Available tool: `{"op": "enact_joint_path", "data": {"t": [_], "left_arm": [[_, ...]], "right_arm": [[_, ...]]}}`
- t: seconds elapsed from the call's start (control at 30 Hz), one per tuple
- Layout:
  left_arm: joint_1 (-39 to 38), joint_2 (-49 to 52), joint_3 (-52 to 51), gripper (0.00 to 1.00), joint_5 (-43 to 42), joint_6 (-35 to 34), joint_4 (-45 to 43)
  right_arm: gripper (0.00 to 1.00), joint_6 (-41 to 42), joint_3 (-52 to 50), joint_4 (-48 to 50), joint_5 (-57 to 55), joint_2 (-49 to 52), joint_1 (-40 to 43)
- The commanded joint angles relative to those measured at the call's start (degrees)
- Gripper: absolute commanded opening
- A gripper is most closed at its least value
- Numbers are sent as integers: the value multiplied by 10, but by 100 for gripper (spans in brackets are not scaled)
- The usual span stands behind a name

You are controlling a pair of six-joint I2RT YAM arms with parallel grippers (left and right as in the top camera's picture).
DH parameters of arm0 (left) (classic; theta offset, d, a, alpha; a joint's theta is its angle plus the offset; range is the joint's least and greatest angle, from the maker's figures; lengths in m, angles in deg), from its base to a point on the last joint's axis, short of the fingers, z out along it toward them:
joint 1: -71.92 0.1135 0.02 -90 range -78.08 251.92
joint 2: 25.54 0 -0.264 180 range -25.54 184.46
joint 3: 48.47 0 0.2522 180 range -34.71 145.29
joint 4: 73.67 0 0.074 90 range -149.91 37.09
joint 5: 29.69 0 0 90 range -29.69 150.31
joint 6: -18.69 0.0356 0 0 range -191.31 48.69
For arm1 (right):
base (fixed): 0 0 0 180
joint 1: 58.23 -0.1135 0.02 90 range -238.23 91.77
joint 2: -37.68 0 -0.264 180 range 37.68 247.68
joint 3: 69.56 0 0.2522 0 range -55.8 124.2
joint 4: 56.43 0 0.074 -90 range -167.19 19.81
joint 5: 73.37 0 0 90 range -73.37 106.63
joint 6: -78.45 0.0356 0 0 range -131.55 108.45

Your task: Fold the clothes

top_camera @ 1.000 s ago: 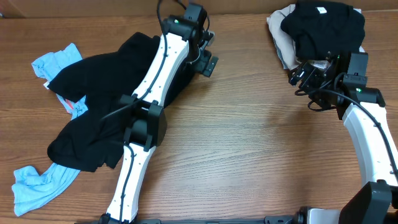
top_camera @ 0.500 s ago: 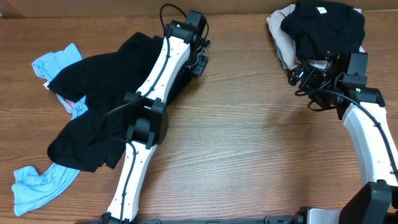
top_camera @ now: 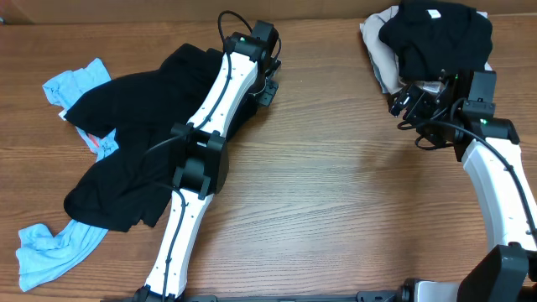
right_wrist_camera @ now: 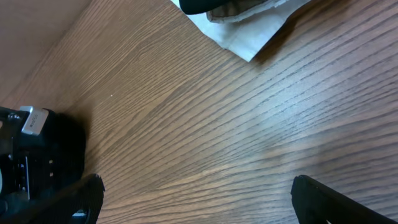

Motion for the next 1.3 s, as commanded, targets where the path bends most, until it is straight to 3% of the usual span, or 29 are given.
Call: {"op": "enact_joint_path", "data": {"t": [0.0, 0.2, 0.4, 0.6, 1.27], "left_arm": [[0, 16, -3, 4, 3, 3, 3], [-2, -2, 39, 4, 3, 3, 46], [-2, -52, 163, 4, 0, 5, 127], [-18, -106, 232, 4, -55, 33, 166], [-147, -145, 236, 4, -123, 50, 190]], "right_arm": [[100, -3, 9, 2, 5, 1, 1], [100, -3, 9, 2, 4, 1, 1], [100, -3, 9, 7, 4, 1, 1], [100, -3, 9, 7, 4, 1, 1], [100, -3, 9, 6, 4, 1, 1]]}}
